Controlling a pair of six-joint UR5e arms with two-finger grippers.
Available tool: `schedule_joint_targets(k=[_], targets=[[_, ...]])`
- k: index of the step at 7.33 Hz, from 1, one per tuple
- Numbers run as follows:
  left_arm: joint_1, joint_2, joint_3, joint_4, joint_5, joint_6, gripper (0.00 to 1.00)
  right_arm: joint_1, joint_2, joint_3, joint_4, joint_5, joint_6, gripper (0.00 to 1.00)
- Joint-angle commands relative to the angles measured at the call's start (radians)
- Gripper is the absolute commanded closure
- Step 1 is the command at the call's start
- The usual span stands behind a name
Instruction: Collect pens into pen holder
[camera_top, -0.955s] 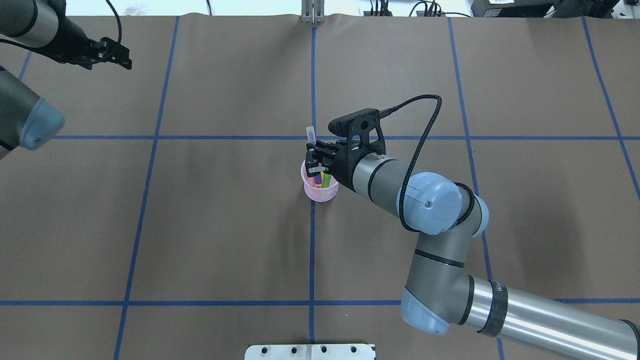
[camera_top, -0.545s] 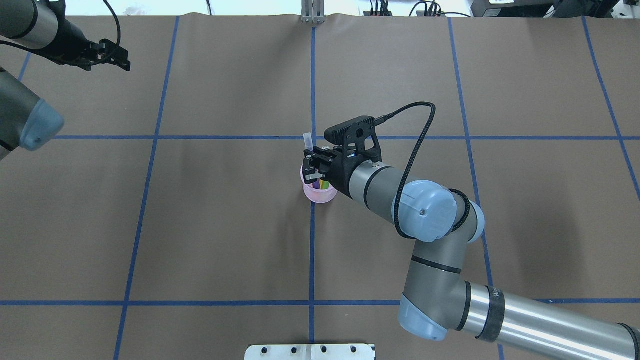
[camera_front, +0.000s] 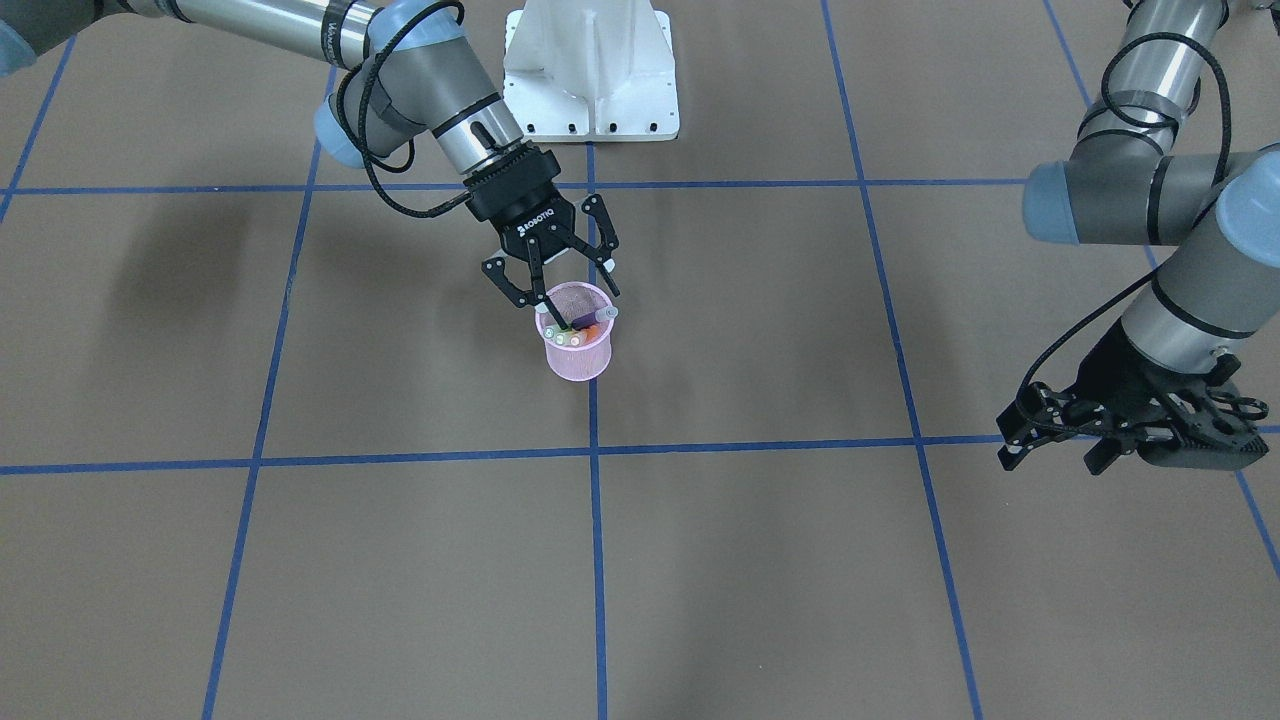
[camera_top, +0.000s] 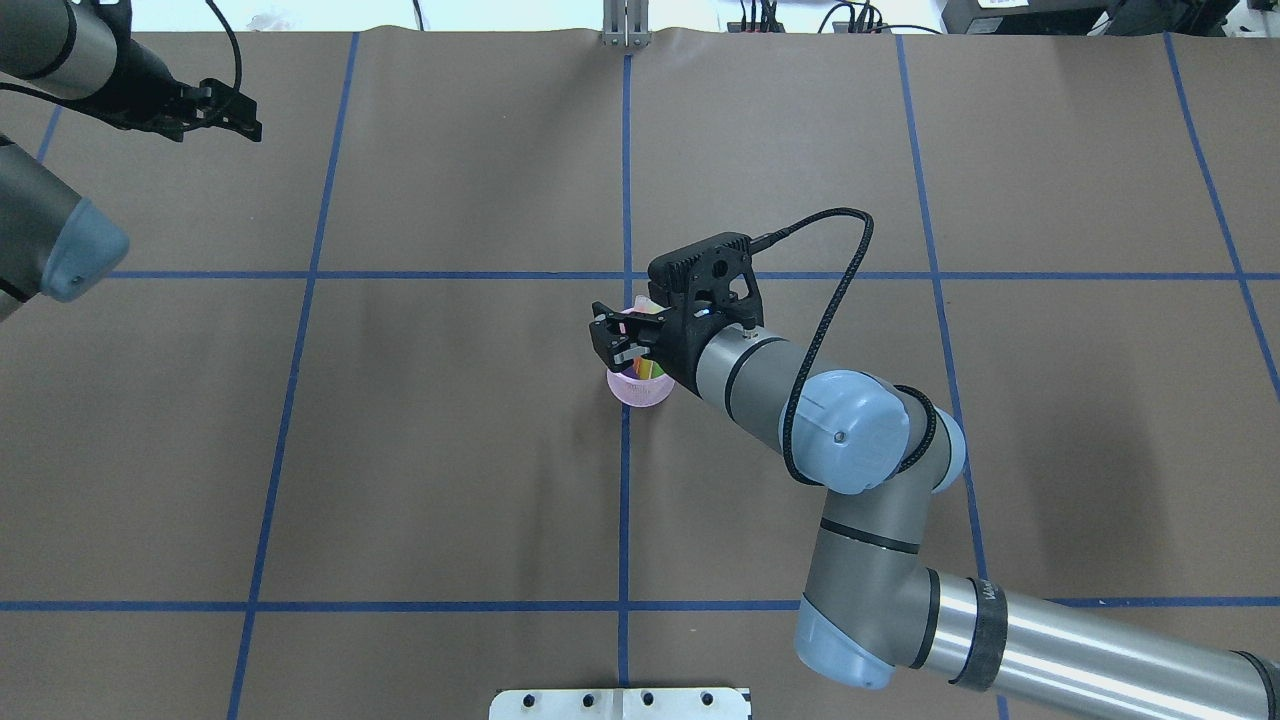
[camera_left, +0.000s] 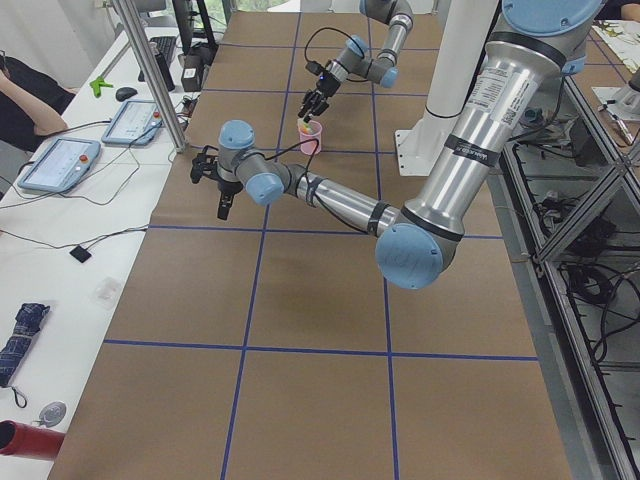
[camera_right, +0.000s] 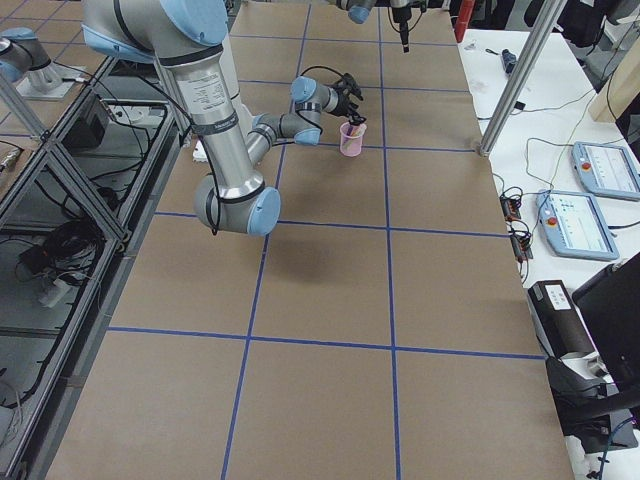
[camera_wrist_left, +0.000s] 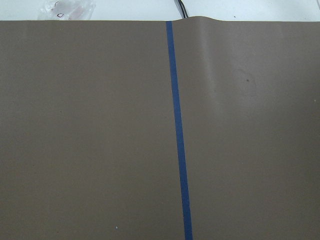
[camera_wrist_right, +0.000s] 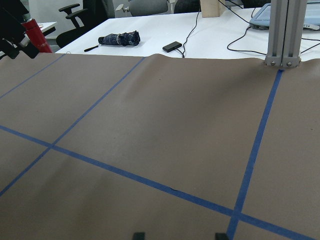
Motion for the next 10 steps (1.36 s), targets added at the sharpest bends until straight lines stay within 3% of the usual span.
schedule_joint_targets(k=[1, 4, 5, 7, 10], targets=[[0.0, -0.002, 0.0, 0.0, 0.0, -0.002, 0.01, 0.001, 0.0, 0.007, -0.007, 0.005, -0.01, 0.0], [-0.029, -0.009, 0.009, 0.013, -0.023, 0.051, 0.01, 0.025, -0.001, 0.009, -0.002, 0.024, -0.007, 0.0], [-0.046, -0.009, 0.022, 0.017, -0.025, 0.129, 0.01, 0.06, -0.012, 0.007, -0.038, 0.072, -0.012, 0.0], [-0.084, -0.019, 0.02, 0.136, -0.021, 0.323, 0.01, 0.232, -0.021, 0.024, -0.219, 0.32, -0.056, 0.0], [-0.187, -0.035, 0.005, 0.366, -0.025, 0.578, 0.01, 0.546, -0.093, 0.026, -0.464, 0.673, -0.434, 0.0]])
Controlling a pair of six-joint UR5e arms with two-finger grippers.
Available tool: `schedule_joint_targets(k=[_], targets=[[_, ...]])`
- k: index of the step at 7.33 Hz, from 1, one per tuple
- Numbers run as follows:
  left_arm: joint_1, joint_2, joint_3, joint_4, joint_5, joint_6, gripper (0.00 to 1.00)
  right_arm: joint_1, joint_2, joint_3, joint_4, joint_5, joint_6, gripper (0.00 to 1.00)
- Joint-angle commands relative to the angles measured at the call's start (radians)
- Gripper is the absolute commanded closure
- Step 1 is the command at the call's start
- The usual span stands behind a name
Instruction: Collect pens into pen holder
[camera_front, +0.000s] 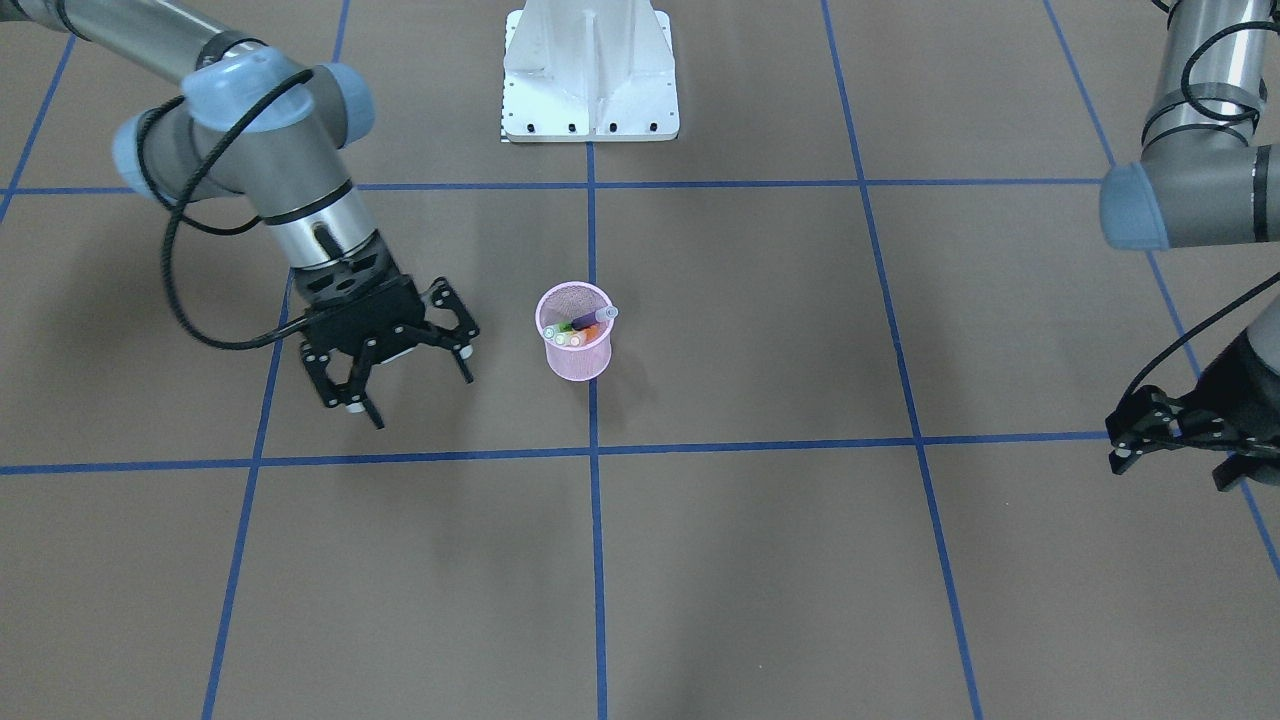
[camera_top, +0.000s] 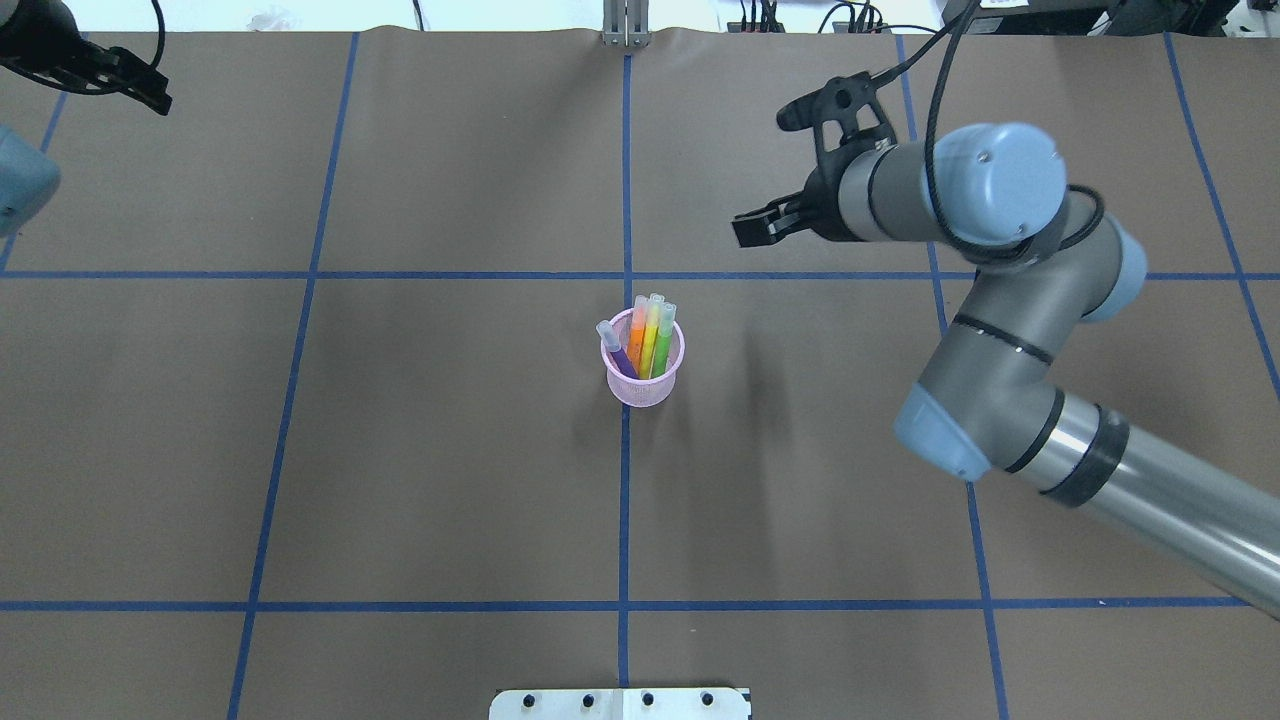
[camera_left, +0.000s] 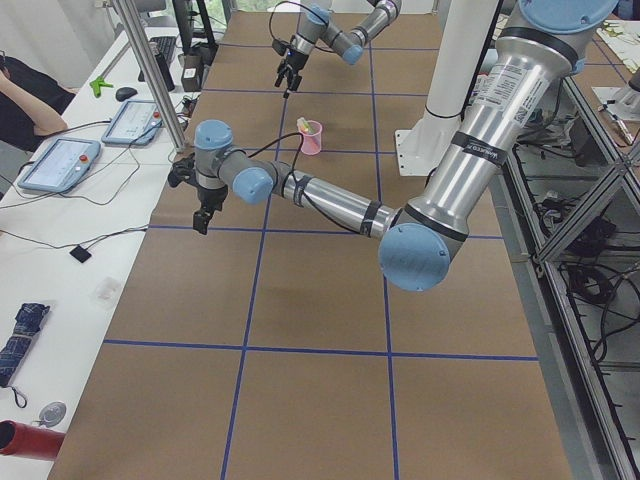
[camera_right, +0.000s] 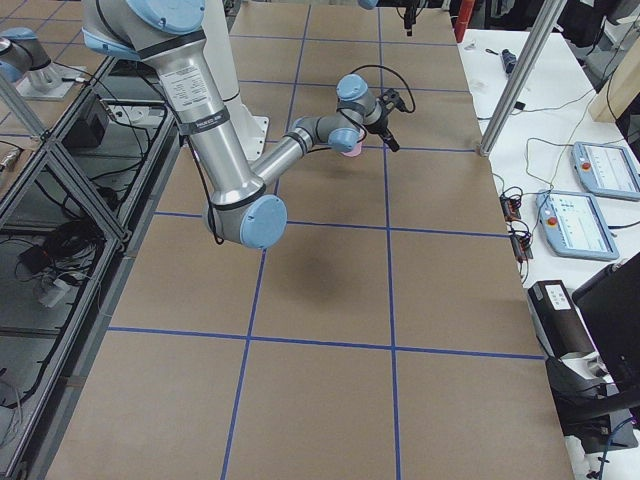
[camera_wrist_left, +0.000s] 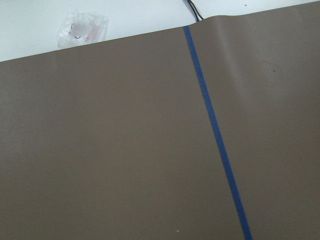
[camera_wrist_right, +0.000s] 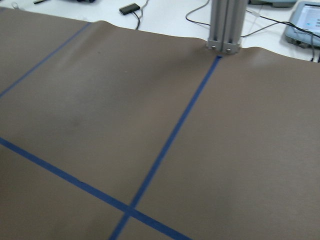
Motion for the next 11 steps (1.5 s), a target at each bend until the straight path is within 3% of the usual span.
schedule_joint_targets(k=[1, 3, 4, 5, 6, 7, 8, 11], targets=[[-0.077, -0.013, -0.03, 0.189, -0.001, 0.221, 0.01, 0.237, -0.043, -0.007, -0.244, 0.237, -0.318, 0.0], [-0.152, -0.005, -0.107, 0.349, -0.024, 0.396, 0.01, 0.359, -0.064, -0.009, -0.48, 0.27, -0.633, 0.0], [-0.176, 0.004, -0.134, 0.393, -0.027, 0.5, 0.01, 0.408, -0.112, -0.017, -0.49, 0.32, -0.698, 0.0], [-0.238, 0.06, -0.138, 0.398, -0.035, 0.569, 0.01, 0.463, -0.152, -0.017, -0.49, 0.404, -0.705, 0.0], [-0.278, 0.109, -0.139, 0.388, -0.109, 0.573, 0.01, 0.506, -0.232, -0.006, -0.472, 0.475, -0.702, 0.0], [-0.297, 0.228, -0.139, 0.319, -0.188, 0.569, 0.01, 0.532, -0.292, -0.003, -0.41, 0.486, -0.682, 0.0], [-0.297, 0.307, -0.118, 0.25, -0.187, 0.57, 0.0, 0.532, -0.325, -0.006, -0.362, 0.481, -0.68, 0.0], [-0.3, 0.399, -0.133, 0.208, -0.182, 0.572, 0.0, 0.534, -0.36, -0.035, -0.328, 0.406, -0.698, 0.0]])
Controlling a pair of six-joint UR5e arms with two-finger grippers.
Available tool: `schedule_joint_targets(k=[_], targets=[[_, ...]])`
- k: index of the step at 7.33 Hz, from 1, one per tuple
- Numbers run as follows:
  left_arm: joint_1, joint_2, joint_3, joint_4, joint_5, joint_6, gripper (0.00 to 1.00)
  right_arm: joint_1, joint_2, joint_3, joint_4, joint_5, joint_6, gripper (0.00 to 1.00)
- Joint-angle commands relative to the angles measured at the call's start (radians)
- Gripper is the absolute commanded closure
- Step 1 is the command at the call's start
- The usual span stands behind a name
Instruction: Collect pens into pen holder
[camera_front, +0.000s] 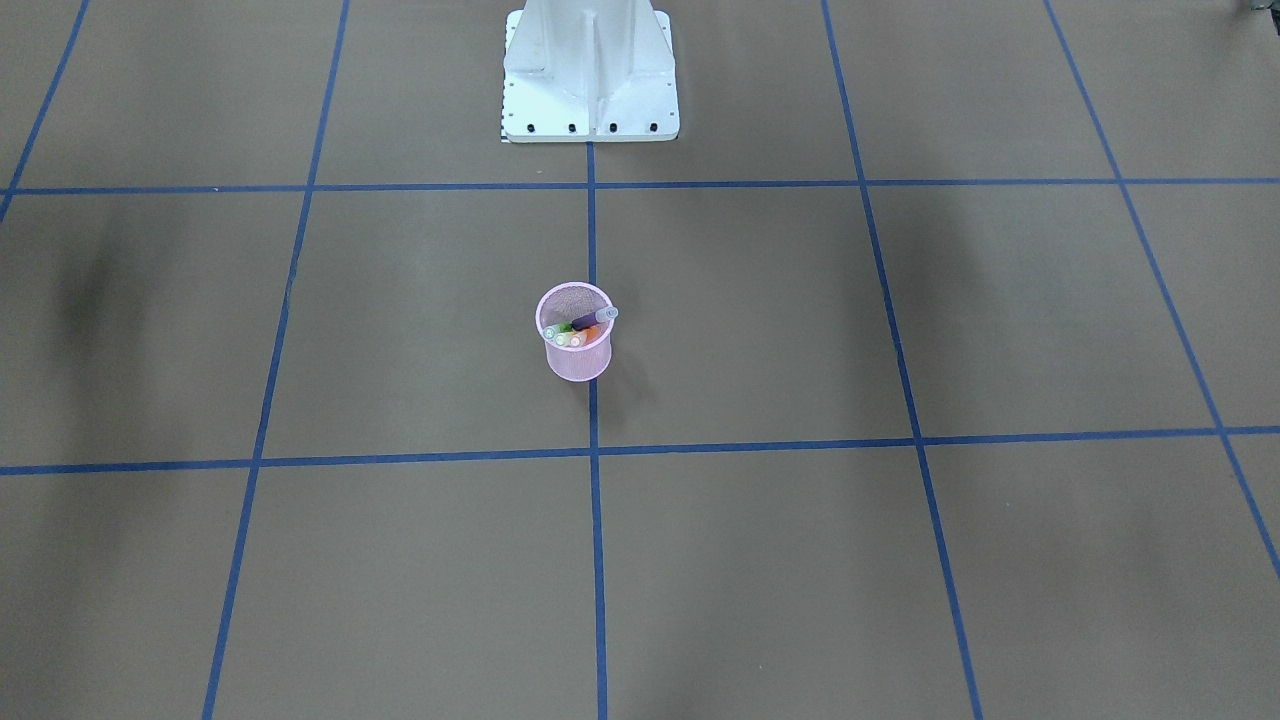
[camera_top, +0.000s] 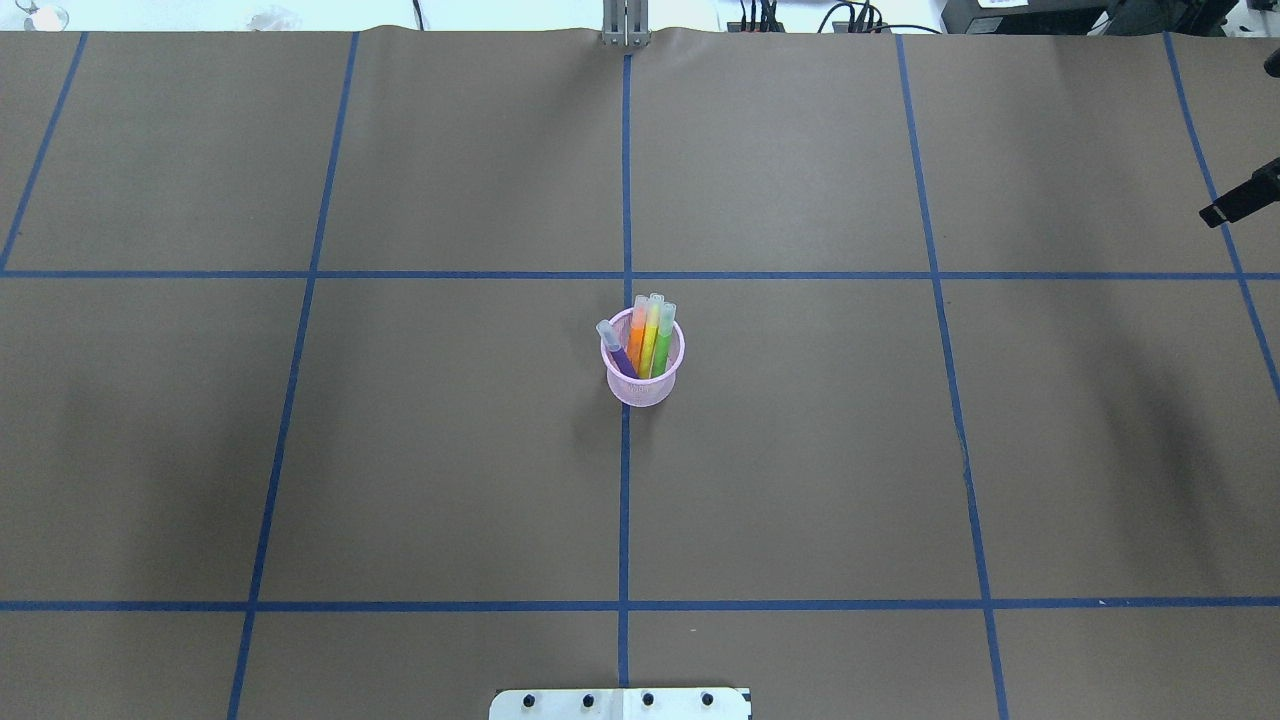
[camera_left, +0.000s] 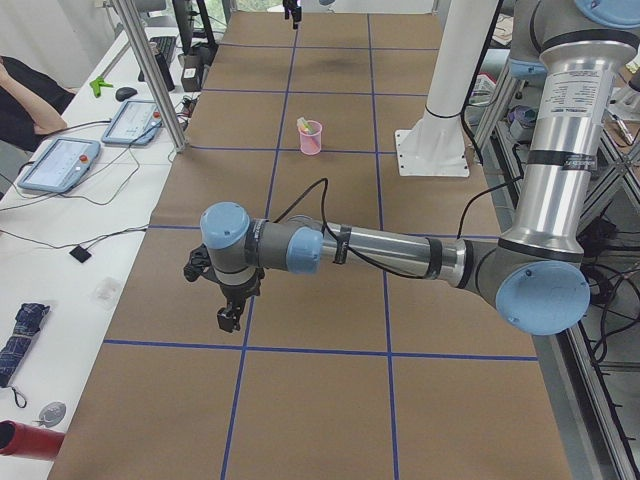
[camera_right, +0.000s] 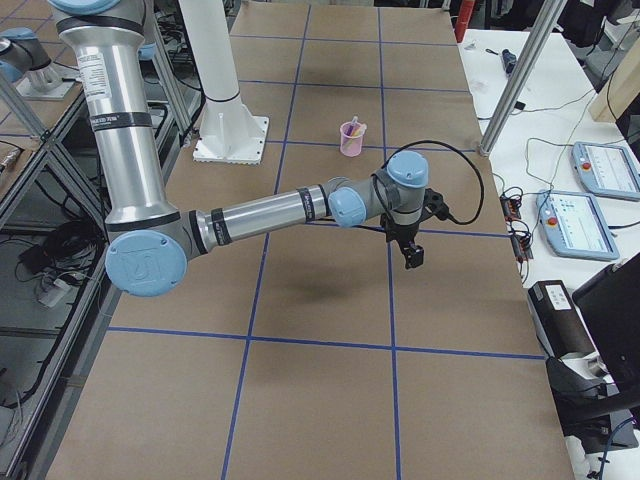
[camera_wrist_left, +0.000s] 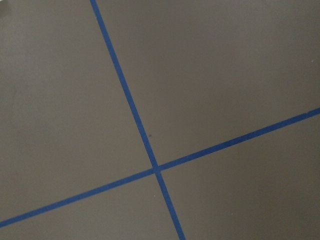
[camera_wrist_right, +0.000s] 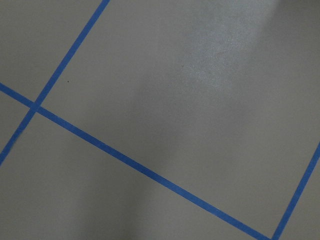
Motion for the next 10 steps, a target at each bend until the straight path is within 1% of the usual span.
schedule_joint_targets(k=[1, 2, 3, 4, 5, 6, 8, 9, 10], targets=[[-0.001, 0.048, -0.021, -0.021, 0.059, 0.002, 0.01, 0.002, -0.055, -0.018, 0.008, -0.041, -0.007, 0.0], [0.003, 0.037, -0.007, -0.011, 0.064, -0.009, 0.0, 0.01, -0.071, -0.043, 0.005, -0.052, 0.012, 0.0], [-0.001, 0.046, -0.009, -0.005, 0.058, -0.012, 0.0, 0.054, -0.08, -0.089, 0.002, -0.037, 0.016, 0.0], [-0.005, 0.052, -0.01, -0.003, 0.058, -0.011, 0.0, 0.112, -0.083, -0.135, 0.002, 0.044, 0.016, 0.0], [-0.017, 0.054, -0.012, -0.003, 0.057, -0.011, 0.0, 0.167, -0.086, -0.188, 0.002, 0.149, 0.016, 0.0], [-0.029, 0.054, -0.019, 0.003, 0.057, -0.011, 0.0, 0.204, -0.1, -0.213, 0.003, 0.217, 0.014, 0.0], [-0.077, 0.046, -0.035, 0.084, -0.007, -0.012, 0.0, 0.231, -0.129, -0.212, 0.005, 0.223, 0.012, 0.0], [-0.075, 0.054, -0.027, 0.086, -0.012, -0.014, 0.0, 0.232, -0.132, -0.21, 0.005, 0.223, 0.014, 0.0], [-0.075, 0.052, -0.024, 0.086, -0.011, -0.018, 0.0, 0.261, -0.148, -0.198, 0.005, 0.23, 0.014, 0.0]])
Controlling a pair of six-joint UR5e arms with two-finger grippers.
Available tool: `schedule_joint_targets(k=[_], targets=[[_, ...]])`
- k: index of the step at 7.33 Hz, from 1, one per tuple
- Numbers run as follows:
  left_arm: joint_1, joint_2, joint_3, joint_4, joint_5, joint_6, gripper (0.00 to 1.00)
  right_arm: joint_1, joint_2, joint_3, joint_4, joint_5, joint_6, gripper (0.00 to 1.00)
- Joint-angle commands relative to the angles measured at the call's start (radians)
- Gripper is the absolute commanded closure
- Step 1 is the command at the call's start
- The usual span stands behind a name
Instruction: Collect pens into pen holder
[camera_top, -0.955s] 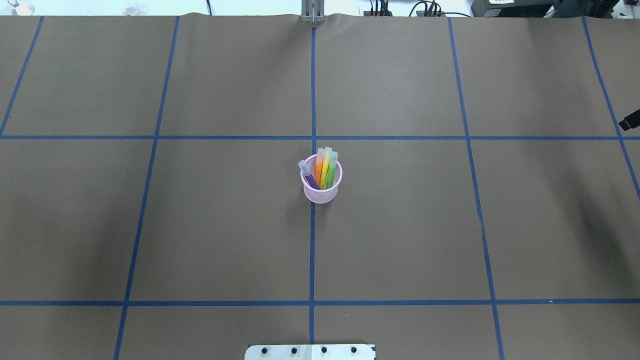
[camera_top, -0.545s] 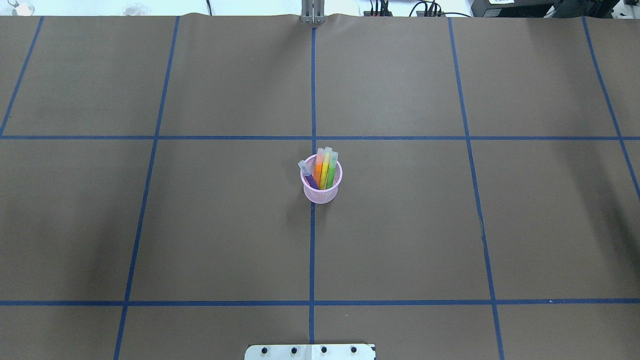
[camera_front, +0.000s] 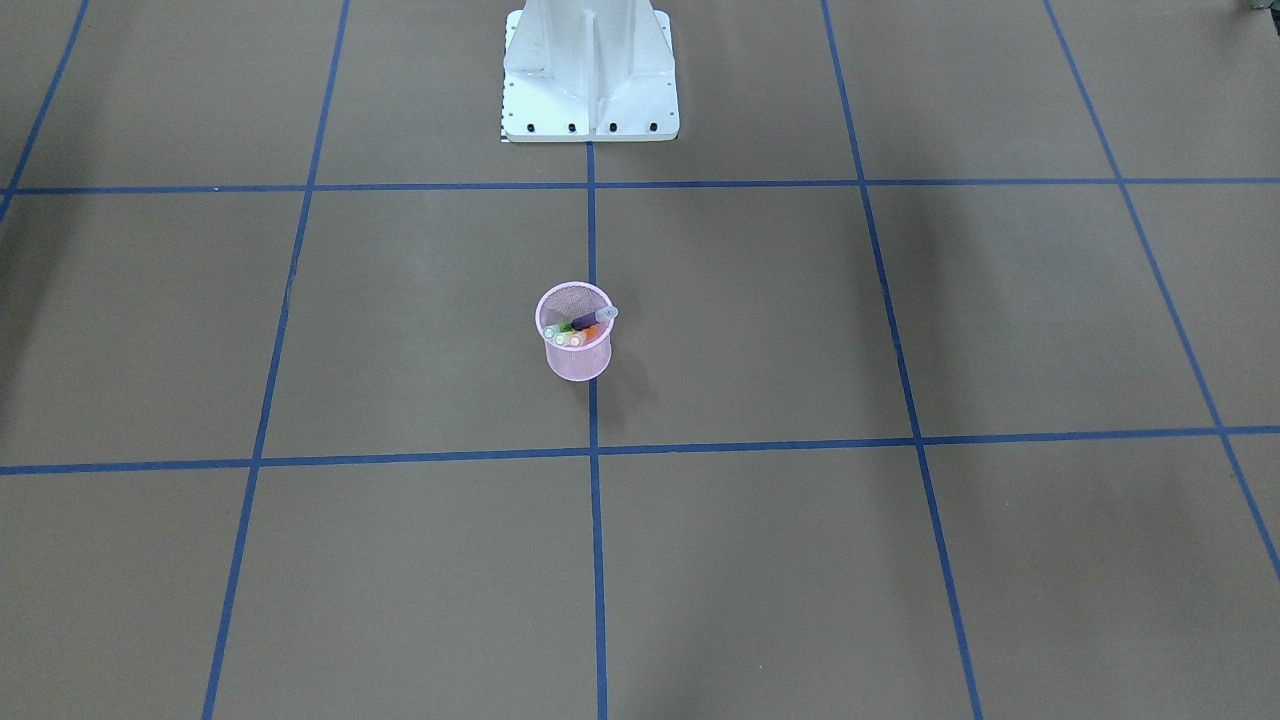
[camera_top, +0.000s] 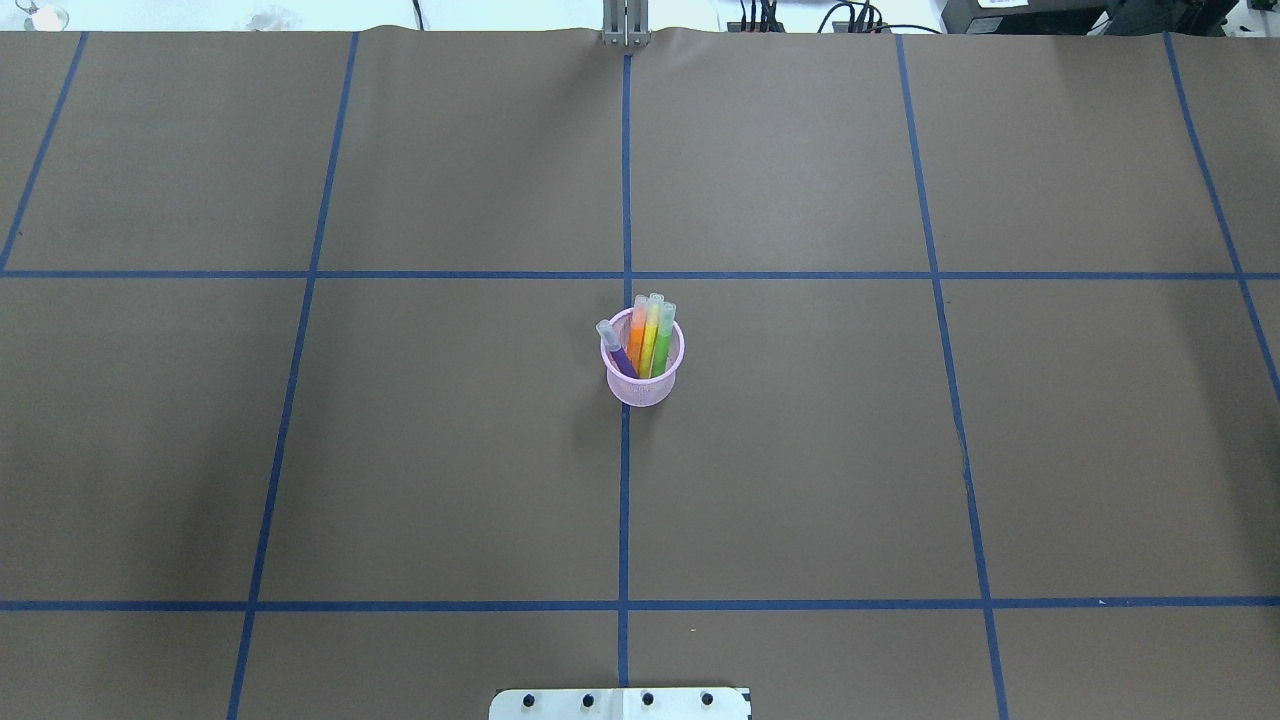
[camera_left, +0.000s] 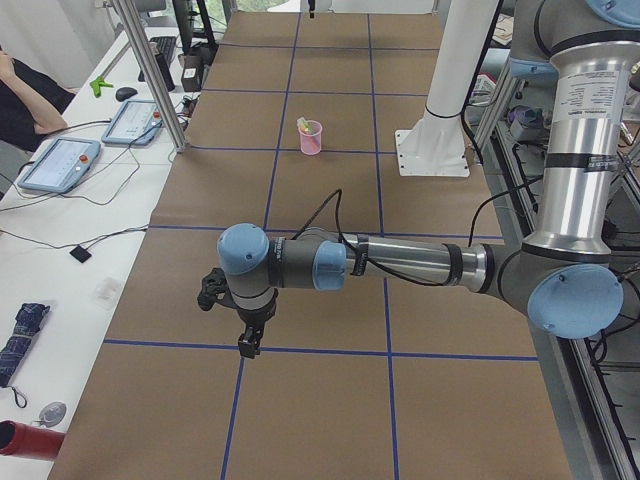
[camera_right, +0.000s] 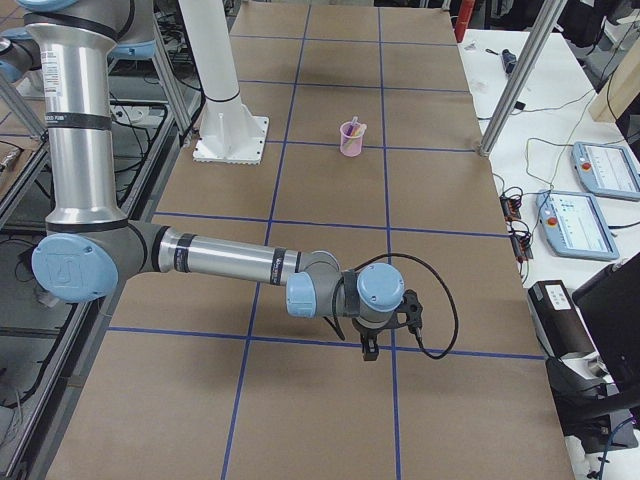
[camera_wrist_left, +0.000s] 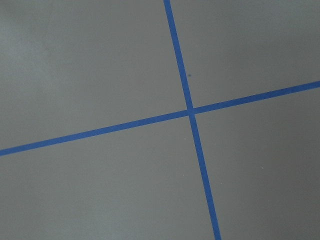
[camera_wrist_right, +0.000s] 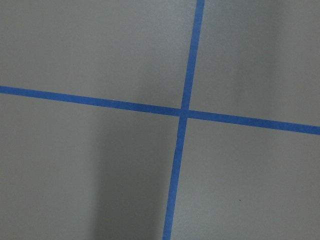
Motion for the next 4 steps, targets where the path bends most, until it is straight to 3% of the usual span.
schedule_joint_targets(k=[1, 4], targets=[[-0.001, -0.002, -0.003, 0.0, -0.008, -0.097, 0.0, 0.051, -0.021, 0.015, 0.002, 0.021, -0.001, 0.0], [-0.001, -0.004, -0.009, -0.005, -0.008, -0.136, 0.0, 0.074, -0.064, 0.167, -0.055, 0.005, 0.089, 0.0]])
